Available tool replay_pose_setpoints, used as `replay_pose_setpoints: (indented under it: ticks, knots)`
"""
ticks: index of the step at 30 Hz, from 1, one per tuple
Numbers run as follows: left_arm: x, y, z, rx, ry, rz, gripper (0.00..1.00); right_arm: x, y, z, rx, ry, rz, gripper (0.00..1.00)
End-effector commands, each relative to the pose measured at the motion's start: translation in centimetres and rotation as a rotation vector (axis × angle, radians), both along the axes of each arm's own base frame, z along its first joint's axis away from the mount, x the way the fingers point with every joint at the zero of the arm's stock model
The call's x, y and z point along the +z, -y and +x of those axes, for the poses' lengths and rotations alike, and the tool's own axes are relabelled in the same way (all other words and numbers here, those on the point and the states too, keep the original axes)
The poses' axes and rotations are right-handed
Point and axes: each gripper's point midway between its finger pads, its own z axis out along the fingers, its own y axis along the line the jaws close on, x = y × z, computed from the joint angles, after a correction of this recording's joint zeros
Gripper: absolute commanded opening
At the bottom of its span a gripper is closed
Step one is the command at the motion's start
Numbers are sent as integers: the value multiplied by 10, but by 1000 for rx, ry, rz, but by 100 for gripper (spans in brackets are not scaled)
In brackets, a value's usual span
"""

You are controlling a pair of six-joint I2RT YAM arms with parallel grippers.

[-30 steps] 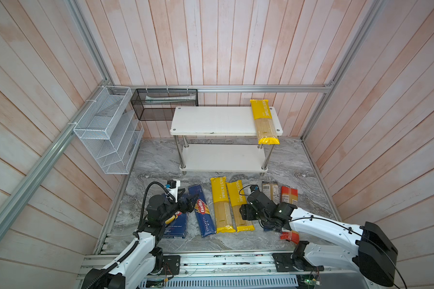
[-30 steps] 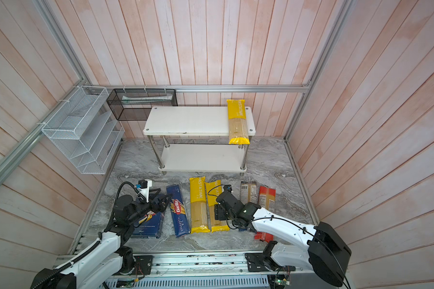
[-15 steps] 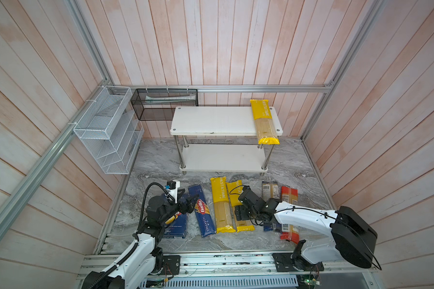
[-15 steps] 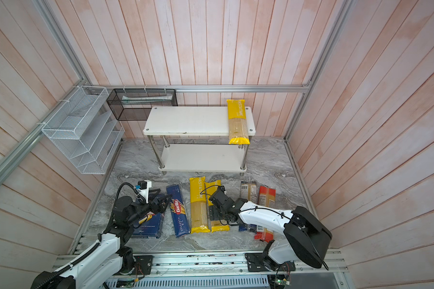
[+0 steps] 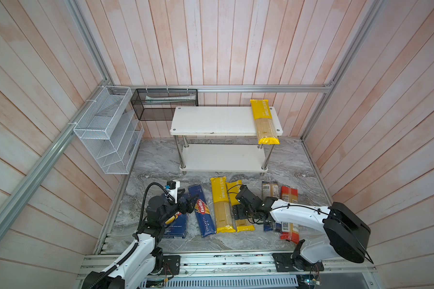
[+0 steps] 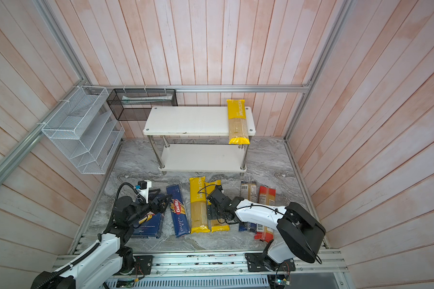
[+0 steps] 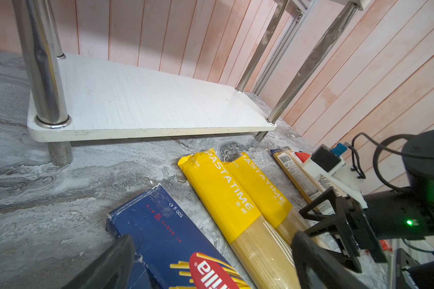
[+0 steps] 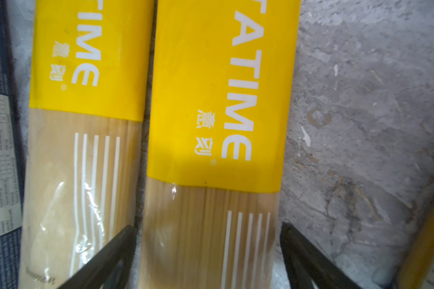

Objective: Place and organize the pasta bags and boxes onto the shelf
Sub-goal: 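Close the right gripper around the yellow bag's lower end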

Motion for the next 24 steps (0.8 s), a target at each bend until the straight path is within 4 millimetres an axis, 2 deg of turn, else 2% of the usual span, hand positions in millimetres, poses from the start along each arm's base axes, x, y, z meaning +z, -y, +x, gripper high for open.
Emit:
replay_pose_setpoints:
  ticks: [1, 13, 24]
  knots:
    - [4, 2, -2, -11, 25, -5, 100, -1, 1, 0, 4, -1, -25, 90]
    - [4, 2, -2, -13, 26, -8, 100, -4, 3, 2, 1, -1, -52, 91]
    - [5, 2, -3, -14, 32, -8, 100, -15, 6, 5, -15, -15, -109, 91]
